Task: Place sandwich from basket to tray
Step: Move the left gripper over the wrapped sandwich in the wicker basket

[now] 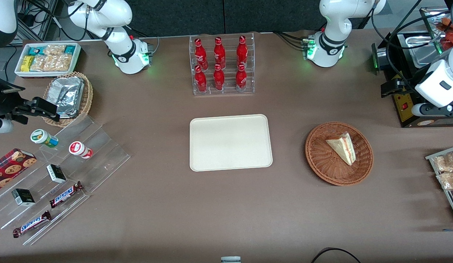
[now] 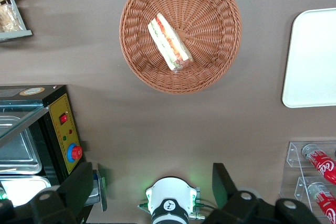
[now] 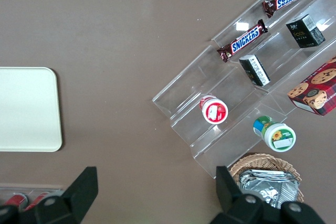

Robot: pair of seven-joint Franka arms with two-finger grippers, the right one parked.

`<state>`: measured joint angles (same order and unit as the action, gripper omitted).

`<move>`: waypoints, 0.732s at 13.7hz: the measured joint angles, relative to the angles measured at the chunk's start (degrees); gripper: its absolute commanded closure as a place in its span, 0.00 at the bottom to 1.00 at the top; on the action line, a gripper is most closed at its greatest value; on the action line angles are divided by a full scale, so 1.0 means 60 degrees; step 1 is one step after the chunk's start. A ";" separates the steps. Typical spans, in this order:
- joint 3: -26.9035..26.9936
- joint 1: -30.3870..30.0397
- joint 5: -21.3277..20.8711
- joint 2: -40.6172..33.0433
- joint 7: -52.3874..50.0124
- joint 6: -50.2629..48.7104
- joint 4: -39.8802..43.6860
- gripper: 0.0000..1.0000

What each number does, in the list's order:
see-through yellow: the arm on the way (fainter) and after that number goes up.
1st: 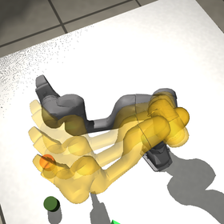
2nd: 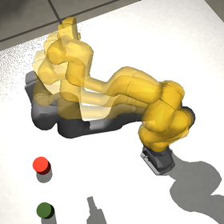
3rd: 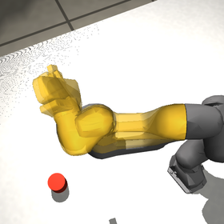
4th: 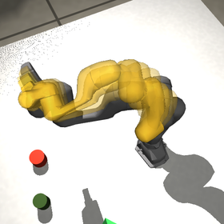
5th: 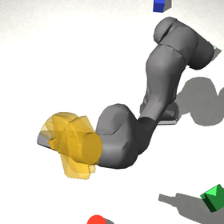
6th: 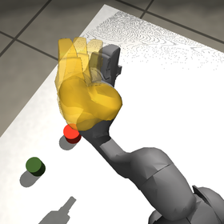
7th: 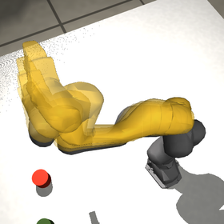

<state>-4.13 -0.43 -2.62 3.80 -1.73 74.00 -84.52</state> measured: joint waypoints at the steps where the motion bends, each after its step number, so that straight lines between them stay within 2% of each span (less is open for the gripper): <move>1: 0.0001 -0.0001 -0.0001 0.0000 0.0006 0.0020 0.0000 0.00; 7: 0.0011 -0.0013 -0.0075 0.0360 0.0010 0.0445 -0.0207 0.00; 10: 0.0044 -0.0115 -0.0101 0.0467 -0.0458 0.1536 -0.1166 0.00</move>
<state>-3.86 -1.12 -3.22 6.60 -4.48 83.22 -91.52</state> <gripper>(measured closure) 0.000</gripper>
